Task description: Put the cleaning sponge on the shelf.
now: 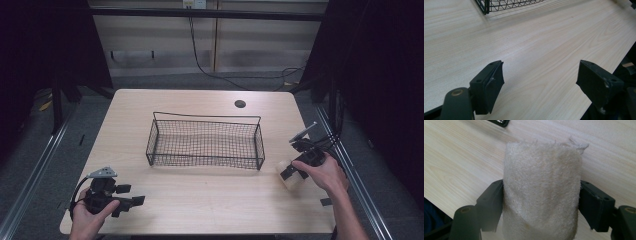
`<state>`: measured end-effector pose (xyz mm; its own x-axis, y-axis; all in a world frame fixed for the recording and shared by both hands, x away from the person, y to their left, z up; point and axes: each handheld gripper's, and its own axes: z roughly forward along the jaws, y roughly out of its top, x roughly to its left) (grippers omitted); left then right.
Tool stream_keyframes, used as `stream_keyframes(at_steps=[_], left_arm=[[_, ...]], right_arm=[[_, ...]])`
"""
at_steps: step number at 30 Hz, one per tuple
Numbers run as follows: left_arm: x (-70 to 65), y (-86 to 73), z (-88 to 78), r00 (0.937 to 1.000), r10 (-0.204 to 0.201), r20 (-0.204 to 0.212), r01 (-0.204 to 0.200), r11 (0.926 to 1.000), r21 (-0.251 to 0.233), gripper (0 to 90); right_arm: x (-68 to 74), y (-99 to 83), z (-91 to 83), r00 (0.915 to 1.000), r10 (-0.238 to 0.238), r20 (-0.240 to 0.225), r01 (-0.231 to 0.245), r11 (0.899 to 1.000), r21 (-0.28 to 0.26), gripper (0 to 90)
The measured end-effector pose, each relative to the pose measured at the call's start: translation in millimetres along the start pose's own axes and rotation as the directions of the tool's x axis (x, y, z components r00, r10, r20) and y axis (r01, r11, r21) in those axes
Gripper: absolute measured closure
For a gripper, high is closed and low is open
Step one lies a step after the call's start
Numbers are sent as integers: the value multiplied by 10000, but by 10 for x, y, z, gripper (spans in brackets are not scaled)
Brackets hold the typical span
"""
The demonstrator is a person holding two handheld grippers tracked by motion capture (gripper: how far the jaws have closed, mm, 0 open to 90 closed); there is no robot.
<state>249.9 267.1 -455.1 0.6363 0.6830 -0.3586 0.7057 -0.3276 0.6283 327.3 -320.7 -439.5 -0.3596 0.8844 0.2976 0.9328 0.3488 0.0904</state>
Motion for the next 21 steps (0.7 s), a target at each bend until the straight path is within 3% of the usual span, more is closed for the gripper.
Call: stream_keyframes(at_steps=[6,21], left_arm=[[7,-1,-10,9999,-110,-41,110,9999,-98,181],[8,-1,-8,9999,-116,-15,116,9999,-112,171]], right_arm=[[77,16,-103,9997,-236,112,238,9995,-196,263],[164,23,-259,9987,-470,-209,463,9984,-324,262]])
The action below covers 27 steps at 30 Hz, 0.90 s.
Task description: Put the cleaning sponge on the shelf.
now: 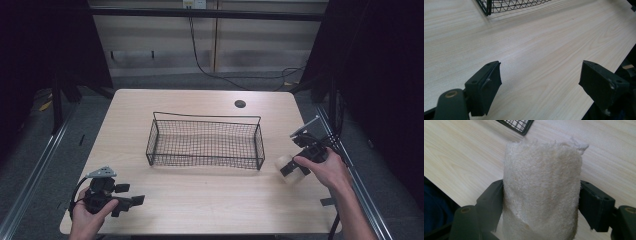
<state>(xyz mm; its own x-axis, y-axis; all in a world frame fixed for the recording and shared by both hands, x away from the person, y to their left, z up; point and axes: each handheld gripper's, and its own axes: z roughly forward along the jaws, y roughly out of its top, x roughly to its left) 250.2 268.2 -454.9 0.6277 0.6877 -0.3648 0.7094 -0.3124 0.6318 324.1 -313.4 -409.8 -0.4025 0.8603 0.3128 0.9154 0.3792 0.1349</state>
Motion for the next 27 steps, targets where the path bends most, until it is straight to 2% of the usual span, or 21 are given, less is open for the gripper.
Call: stream_keyframes(at_steps=[5,13,18,24,27], left_arm=[[2,1,2,10000,50,25,-50,10000,41,171],[-1,1,4,10000,31,-43,-31,10000,57,175],[-13,2,18,9999,160,-27,-159,9997,209,189],[-15,0,13,10000,86,-32,-85,9999,147,189],[-15,0,14,9999,96,-51,-95,9998,158,189]], right_arm=[[38,4,-33,9996,-154,-241,154,9999,-1,262],[49,-2,-70,9982,-79,-602,78,10000,-26,263],[72,11,-135,9985,-124,-535,125,9999,8,263],[158,77,-313,9982,-363,-484,352,9991,-221,263],[202,113,-344,9978,-439,-498,425,9987,-295,263]])
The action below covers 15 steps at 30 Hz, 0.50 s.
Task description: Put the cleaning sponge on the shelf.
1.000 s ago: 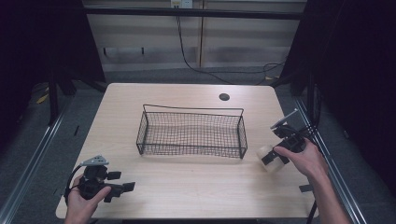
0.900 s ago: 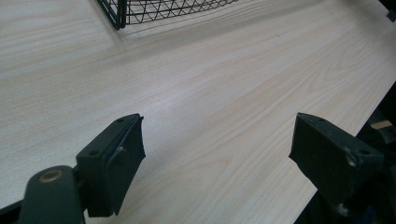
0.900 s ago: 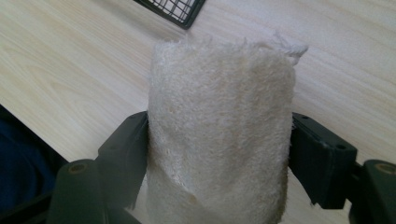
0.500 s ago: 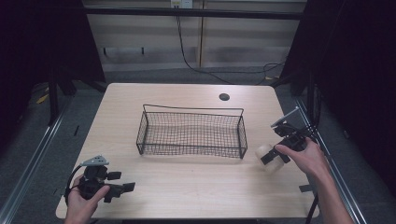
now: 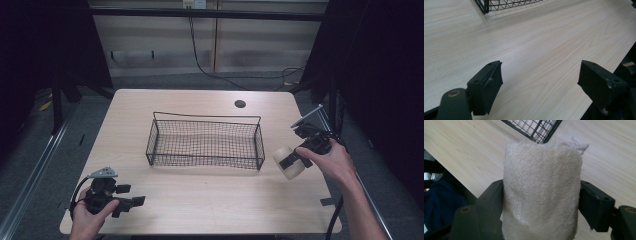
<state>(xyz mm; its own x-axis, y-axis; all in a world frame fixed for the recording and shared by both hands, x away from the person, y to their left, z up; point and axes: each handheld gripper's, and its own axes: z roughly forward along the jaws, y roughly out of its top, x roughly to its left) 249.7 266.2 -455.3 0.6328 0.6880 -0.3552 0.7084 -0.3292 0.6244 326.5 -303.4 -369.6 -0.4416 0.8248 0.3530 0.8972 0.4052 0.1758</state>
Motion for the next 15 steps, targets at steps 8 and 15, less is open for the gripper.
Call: stream_keyframes(at_steps=[8,15], left_arm=[[-1,1,-1,10000,34,13,-34,10000,-10,197],[-2,0,-2,10000,38,16,-38,10000,-11,199]], right_arm=[[156,115,-114,9992,-380,-102,378,9990,-238,263],[284,246,-76,9980,-599,-202,596,9981,-162,263]])
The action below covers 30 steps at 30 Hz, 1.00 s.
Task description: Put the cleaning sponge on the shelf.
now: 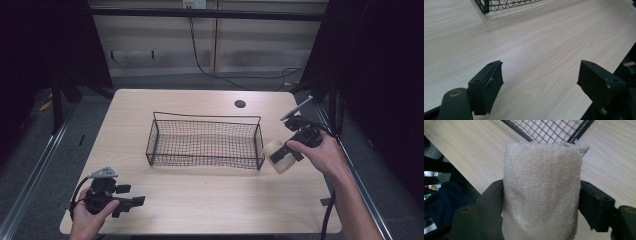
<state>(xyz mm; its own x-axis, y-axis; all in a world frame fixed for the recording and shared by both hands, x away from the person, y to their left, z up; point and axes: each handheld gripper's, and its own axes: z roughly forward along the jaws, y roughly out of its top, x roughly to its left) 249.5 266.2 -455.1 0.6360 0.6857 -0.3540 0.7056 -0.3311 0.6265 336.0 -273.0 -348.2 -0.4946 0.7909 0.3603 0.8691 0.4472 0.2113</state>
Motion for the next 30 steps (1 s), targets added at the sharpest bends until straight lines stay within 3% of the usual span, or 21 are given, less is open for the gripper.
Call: stream_keyframes(at_steps=[13,21,30], left_arm=[[3,0,-2,10000,24,15,-24,10000,24,200],[6,0,-5,10000,1,11,-1,10000,8,200],[4,-1,-4,10000,17,16,-17,10000,32,200]], right_arm=[[151,279,30,9994,-328,-111,329,9993,154,263],[216,429,139,9993,-319,-198,329,9981,524,262],[294,595,199,9995,-260,-166,268,9986,460,262]])
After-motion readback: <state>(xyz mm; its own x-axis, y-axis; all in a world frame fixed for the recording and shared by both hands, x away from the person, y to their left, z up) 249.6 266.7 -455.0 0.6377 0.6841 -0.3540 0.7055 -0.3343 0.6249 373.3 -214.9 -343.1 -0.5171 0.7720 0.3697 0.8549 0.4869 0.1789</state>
